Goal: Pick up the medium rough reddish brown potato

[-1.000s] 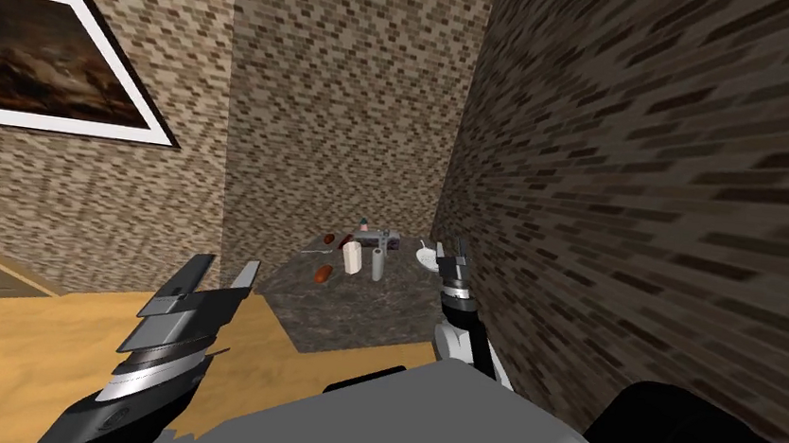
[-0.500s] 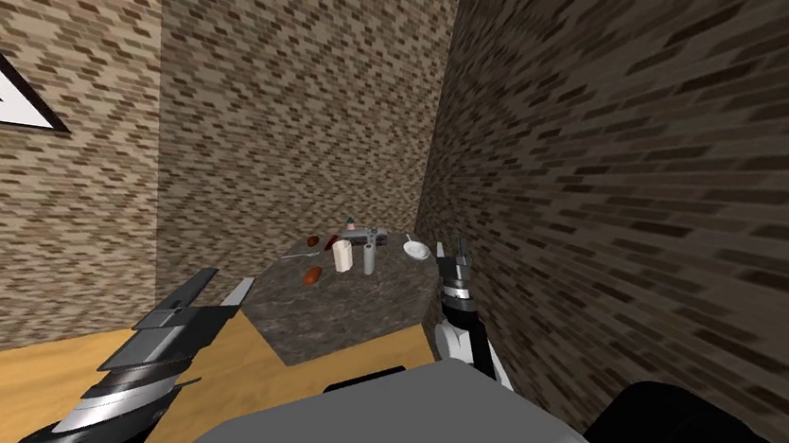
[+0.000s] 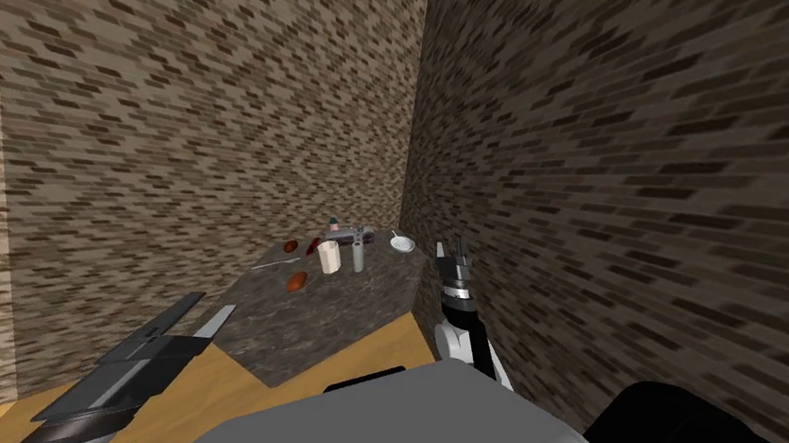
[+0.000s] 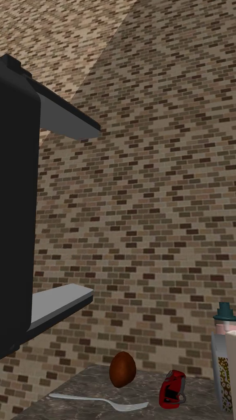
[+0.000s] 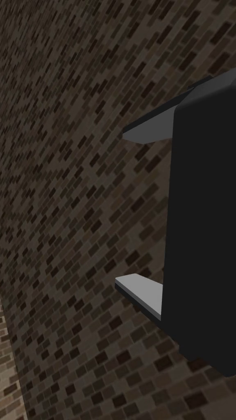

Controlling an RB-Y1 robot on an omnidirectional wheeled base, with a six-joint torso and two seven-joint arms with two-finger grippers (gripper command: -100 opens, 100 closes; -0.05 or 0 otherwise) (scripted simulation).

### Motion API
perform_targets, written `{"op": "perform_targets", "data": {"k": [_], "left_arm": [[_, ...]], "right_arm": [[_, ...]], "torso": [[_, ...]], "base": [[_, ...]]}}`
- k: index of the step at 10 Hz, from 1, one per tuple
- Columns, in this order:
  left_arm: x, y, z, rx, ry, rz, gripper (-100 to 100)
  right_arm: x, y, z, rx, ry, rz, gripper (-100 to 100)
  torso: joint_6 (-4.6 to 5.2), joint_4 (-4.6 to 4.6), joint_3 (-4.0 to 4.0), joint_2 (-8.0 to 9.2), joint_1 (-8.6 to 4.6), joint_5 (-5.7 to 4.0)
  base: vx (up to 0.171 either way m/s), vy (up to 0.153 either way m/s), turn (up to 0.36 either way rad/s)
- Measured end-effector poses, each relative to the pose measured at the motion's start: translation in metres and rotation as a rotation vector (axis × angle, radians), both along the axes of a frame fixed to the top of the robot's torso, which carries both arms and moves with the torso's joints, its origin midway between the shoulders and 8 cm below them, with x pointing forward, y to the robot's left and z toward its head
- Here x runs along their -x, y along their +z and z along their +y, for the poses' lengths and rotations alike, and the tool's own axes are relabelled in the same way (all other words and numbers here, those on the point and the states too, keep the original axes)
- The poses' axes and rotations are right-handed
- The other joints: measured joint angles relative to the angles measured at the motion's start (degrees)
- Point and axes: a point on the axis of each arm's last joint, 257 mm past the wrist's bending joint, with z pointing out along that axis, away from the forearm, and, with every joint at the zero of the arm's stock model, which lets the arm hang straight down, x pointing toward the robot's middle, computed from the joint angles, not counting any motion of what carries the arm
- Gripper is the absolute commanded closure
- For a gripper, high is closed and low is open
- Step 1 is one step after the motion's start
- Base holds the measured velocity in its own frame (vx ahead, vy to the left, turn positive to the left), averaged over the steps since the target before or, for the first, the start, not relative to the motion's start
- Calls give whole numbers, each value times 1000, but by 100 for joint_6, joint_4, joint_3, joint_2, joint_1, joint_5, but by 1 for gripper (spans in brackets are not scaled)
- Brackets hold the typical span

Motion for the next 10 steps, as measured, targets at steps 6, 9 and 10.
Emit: {"op": "perform_targets", "data": {"k": [6,9,10], "left_arm": [[30,-64,37,-23,22,230,-100],[54,-91,53,-41,37,351,-100],[61,-101,60,-50,42,400,-100]], "right_arm": [[0,0,0,0,0,0,0],[0,0,0,0,0,0,0],[0,0,0,0,0,0,0]], "torso": [[-1,-7,-20,-35,-16,-3],[-2,-9,-24,-42,-15,-3],[-2,-10,-28,-48,-10,-2]], "base": [[-14,43,-334],[13,46,-270],[25,42,-249]]}}
